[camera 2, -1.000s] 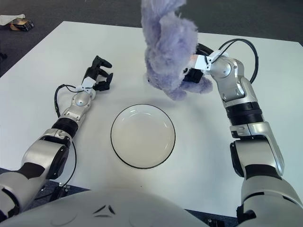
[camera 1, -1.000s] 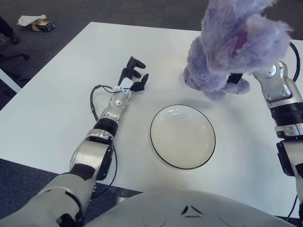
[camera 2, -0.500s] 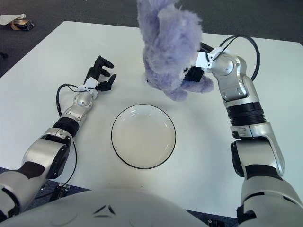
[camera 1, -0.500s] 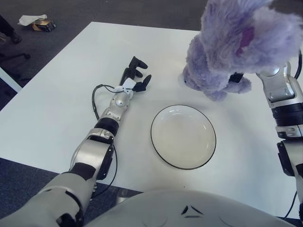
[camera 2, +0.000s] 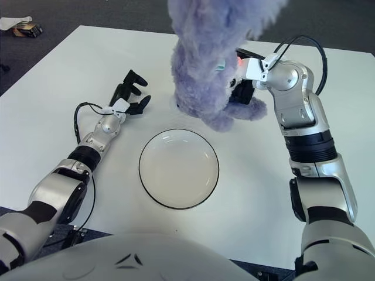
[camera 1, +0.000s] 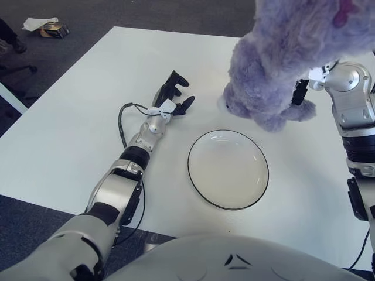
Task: Put the doll into the plate.
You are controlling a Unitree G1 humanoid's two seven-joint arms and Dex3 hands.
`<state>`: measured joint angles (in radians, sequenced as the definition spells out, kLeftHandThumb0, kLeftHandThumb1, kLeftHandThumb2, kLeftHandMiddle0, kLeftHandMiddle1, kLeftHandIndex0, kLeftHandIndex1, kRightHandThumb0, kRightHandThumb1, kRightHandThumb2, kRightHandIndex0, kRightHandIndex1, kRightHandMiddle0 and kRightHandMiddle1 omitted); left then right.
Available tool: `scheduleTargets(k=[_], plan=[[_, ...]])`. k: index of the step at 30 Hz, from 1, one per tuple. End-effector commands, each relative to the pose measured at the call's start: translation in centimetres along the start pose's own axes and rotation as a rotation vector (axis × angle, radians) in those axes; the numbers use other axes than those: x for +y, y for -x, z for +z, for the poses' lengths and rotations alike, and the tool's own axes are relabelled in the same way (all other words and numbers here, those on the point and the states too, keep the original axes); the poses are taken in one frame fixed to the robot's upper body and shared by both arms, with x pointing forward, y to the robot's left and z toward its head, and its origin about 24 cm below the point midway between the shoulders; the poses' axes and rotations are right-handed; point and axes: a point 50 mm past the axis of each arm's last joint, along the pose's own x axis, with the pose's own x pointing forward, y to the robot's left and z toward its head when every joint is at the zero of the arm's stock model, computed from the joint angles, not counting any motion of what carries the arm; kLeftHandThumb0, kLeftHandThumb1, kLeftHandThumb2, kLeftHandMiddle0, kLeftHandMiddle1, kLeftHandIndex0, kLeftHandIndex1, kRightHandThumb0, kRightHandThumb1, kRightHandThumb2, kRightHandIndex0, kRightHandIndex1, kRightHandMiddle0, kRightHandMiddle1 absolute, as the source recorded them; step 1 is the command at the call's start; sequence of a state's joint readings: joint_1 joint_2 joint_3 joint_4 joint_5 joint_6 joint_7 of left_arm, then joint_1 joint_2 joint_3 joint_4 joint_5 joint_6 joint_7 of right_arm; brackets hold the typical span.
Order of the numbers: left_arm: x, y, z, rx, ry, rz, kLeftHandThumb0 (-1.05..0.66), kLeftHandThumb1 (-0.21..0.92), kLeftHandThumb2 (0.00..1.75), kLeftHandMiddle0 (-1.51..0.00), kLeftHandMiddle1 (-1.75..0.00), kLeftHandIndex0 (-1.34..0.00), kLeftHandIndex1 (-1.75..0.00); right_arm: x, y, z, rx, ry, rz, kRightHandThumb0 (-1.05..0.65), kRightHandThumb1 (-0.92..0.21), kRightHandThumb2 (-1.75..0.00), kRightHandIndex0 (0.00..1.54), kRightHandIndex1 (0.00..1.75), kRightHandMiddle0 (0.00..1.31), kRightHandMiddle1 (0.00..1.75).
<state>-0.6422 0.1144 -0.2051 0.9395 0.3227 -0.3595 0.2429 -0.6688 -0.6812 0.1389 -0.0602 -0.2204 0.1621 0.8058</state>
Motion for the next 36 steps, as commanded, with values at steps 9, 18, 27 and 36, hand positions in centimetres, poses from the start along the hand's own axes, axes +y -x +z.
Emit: scheduleTargets(k=[9, 18, 27, 36], plan=[[-2.3, 1.6, -1.8, 0.056, 0.007, -0.113, -0.01, 0.59, 0.99, -0.42, -1.69, -0.22, -1.75, 0.3, 1.0, 0.7, -0.037, -0.086, 0.085, 0.0, 0.07, -1.75, 0.92, 1.71, 0.67, 1.75], [-2.5, 1.4, -1.6, 0.06, -0.004, -0.112, -0.01, 0.63, 0.92, -0.41, -1.64, -0.22, -1.75, 1.0, 1.7, 1.5, -0.093, -0.164, 0.125, 0.0, 0.07, -1.75, 0.91, 1.72, 0.66, 1.75], [-2.6, 1.1, -1.4, 0.068, -0.022, -0.109, -0.01, 0.67, 0.84, -0.41, -1.58, -0.2, -1.75, 2.1, 2.1, 1.8, -0.128, -0.197, 0.156, 0.0, 0.07, -1.75, 0.92, 1.71, 0.67, 1.75], [-2.5, 1.0, -1.2, 0.067, -0.027, -0.104, -0.01, 0.68, 0.81, -0.42, -1.53, -0.23, -1.75, 2.6, 2.5, 2.0, -0.13, -0.163, 0.174, 0.0, 0.06, -1.75, 0.9, 1.74, 0.66, 1.75]])
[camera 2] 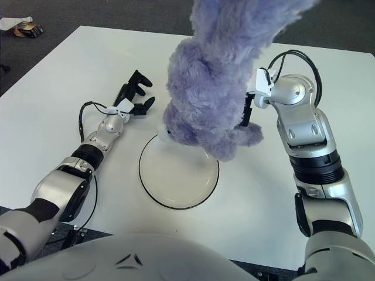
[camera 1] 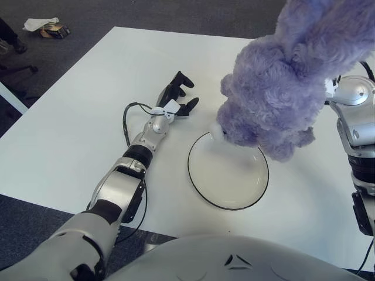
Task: Put the doll into the plate.
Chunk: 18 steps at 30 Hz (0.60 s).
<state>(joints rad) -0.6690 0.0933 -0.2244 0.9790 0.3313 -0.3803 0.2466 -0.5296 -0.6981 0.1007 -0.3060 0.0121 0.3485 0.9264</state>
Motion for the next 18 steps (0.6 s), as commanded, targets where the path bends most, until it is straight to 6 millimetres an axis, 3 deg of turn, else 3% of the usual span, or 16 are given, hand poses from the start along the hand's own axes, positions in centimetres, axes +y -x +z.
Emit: scheduleTargets(k=[1, 18], plan=[[-1.68, 1.23, -1.78, 0.089, -0.022, -0.076, -0.01, 0.67, 0.82, -0.43, -1.53, -0.23, -1.75, -0.13, 0.58, 0.37, 0.003, 0.038, -0.01, 0.0, 0.06, -1.75, 0.9, 1.74, 0.66, 1.75], [-1.78, 1.14, -1.43, 0.075, -0.04, -0.067, -0.01, 0.63, 0.9, -0.39, -1.62, -0.25, -1.75, 0.4, 0.86, 0.19, -0.005, 0.072, 0.01, 0.0, 0.06, -1.75, 0.91, 1.73, 0.67, 1.74]])
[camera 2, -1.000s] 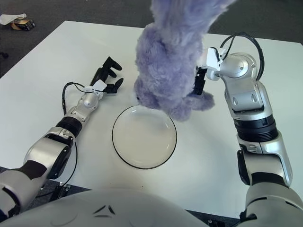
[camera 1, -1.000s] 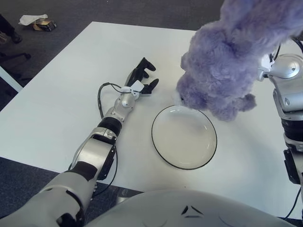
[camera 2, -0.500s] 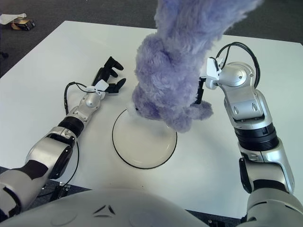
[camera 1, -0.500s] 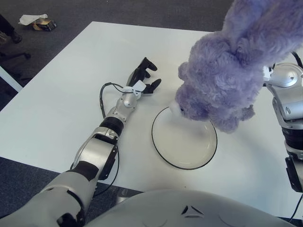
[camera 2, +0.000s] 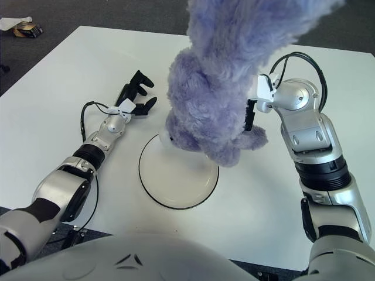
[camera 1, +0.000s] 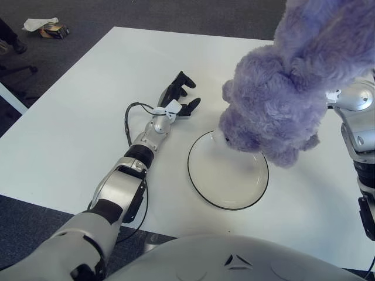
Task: Put the doll into the plate.
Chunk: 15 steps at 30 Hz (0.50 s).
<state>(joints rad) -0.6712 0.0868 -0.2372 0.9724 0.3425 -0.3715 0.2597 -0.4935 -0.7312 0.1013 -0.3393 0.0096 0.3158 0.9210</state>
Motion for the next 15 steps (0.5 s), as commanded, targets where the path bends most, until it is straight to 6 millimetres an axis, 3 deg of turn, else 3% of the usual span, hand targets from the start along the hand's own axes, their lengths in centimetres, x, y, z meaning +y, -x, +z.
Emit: scheduleTargets(k=[1, 4, 7, 12, 15], plan=[[-1.48, 1.21, -1.7, 0.083, -0.03, -0.064, -0.01, 0.63, 0.91, -0.39, -1.63, -0.25, -1.75, -0.08, 0.32, 0.11, -0.015, 0.027, 0.005, 0.0, 0.07, -1.74, 0.91, 1.74, 0.71, 1.68], [-1.5, 1.2, -1.68, 0.083, -0.036, -0.059, -0.01, 0.63, 0.91, -0.38, -1.63, -0.25, -1.75, -0.05, 0.33, -0.03, -0.016, 0.021, 0.013, -0.01, 0.09, -1.7, 0.91, 1.74, 0.8, 1.52], [-1.48, 1.19, -1.66, 0.08, -0.042, -0.054, -0.01, 0.62, 0.92, -0.39, -1.63, -0.25, -1.75, -0.02, 0.32, -0.24, -0.002, 0.01, 0.007, -0.01, 0.06, -1.65, 0.89, 1.75, 0.8, 1.47], [-1.53, 1.18, -1.61, 0.079, -0.049, -0.049, -0.01, 0.65, 0.88, -0.39, -1.61, -0.23, -1.75, -0.03, 0.34, -0.55, 0.028, 0.001, -0.011, -0.02, -0.04, -1.57, 0.84, 1.75, 0.69, 1.52], [-1.54, 1.15, -1.59, 0.081, -0.053, -0.046, -0.01, 0.66, 0.85, -0.4, -1.58, -0.23, -1.75, -0.07, 0.36, -0.65, 0.042, -0.007, -0.031, -0.01, -0.13, -1.5, 0.67, 1.75, 0.62, 1.67]])
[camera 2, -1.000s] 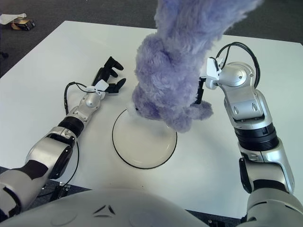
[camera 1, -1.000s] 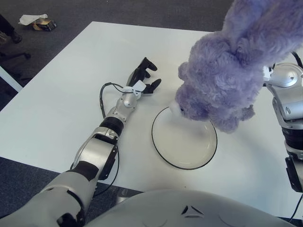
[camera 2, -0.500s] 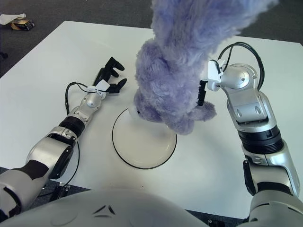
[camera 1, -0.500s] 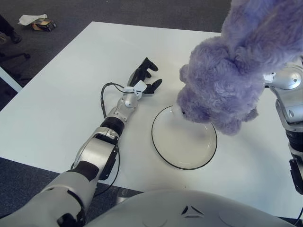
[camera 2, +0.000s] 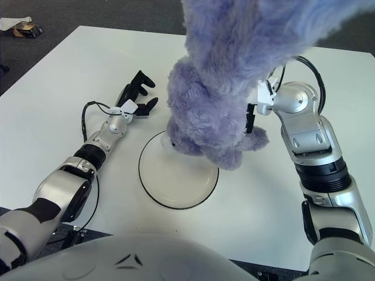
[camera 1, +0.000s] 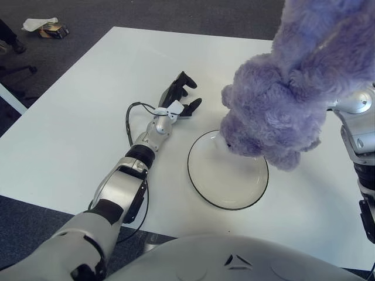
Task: Put the doll into the plate.
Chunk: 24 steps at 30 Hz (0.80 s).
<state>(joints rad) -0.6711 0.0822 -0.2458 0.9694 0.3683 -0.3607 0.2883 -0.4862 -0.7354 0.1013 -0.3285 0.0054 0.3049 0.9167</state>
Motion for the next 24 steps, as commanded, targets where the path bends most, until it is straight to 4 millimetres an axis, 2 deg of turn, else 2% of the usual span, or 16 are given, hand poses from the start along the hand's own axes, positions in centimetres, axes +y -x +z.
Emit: scheduleTargets(k=[1, 4, 6, 9, 11, 16, 19, 20, 22, 24], plan=[[-1.37, 1.16, -1.68, 0.084, -0.028, -0.058, -0.01, 0.66, 0.84, -0.41, -1.56, -0.24, -1.75, -0.13, 0.31, -0.36, 0.035, -0.009, -0.036, -0.01, -0.17, -1.47, 0.63, 1.75, 0.59, 1.7], [-1.39, 1.14, -1.65, 0.086, -0.026, -0.056, -0.01, 0.67, 0.83, -0.41, -1.54, -0.25, -1.75, -0.15, 0.32, -0.45, 0.043, -0.016, -0.058, -0.01, -0.22, -1.42, 0.57, 1.75, 0.55, 1.73], [-1.4, 1.13, -1.64, 0.086, -0.023, -0.054, -0.01, 0.67, 0.82, -0.42, -1.52, -0.25, -1.75, -0.15, 0.32, -0.5, 0.046, -0.019, -0.072, -0.01, -0.26, -1.38, 0.61, 1.75, 0.48, 1.7], [-1.42, 1.12, -1.61, 0.088, -0.019, -0.053, -0.01, 0.69, 0.79, -0.43, -1.5, -0.24, -1.75, -0.14, 0.32, -0.6, 0.049, -0.023, -0.084, -0.01, -0.36, -1.27, 0.58, 1.73, 0.36, 1.73], [-1.44, 1.11, -1.6, 0.089, -0.015, -0.053, -0.01, 0.7, 0.77, -0.43, -1.49, -0.24, -1.75, -0.12, 0.31, -0.66, 0.05, -0.025, -0.089, -0.01, -0.48, -1.1, 0.53, 1.63, 0.3, 1.74], [-1.45, 1.09, -1.54, 0.089, -0.009, -0.049, -0.01, 0.71, 0.75, -0.43, -1.49, -0.22, -1.75, -0.12, 0.29, -0.75, 0.053, -0.025, -0.094, -0.01, -0.66, -0.83, 0.45, 1.53, 0.23, 1.74], [-1.47, 1.05, -1.47, 0.088, -0.009, -0.046, -0.01, 0.73, 0.73, -0.42, -1.49, -0.21, -1.75, -0.15, 0.29, -0.82, 0.053, -0.022, -0.098, -0.25, -0.72, -0.74, 0.32, 1.44, 0.3, 1.71], [-1.47, 1.05, -1.46, 0.088, -0.009, -0.045, -0.01, 0.73, 0.73, -0.42, -1.49, -0.21, -1.75, -0.15, 0.3, -0.84, 0.054, -0.021, -0.1, -0.28, -0.73, -0.73, 0.3, 1.42, 0.3, 1.71], [-1.47, 1.04, -1.44, 0.088, -0.011, -0.043, -0.01, 0.73, 0.72, -0.42, -1.49, -0.2, -1.75, -0.17, 0.31, -0.9, 0.058, -0.018, -0.102, -0.46, -0.58, -0.87, 0.27, 1.37, 0.12, 1.62], [-1.47, 1.04, -1.43, 0.088, -0.013, -0.042, -0.01, 0.74, 0.71, -0.42, -1.49, -0.2, -1.75, -0.21, 0.33, -1.02, 0.066, -0.018, -0.104, -0.54, -0.54, -0.92, 0.25, 1.33, 0.06, 1.54]])
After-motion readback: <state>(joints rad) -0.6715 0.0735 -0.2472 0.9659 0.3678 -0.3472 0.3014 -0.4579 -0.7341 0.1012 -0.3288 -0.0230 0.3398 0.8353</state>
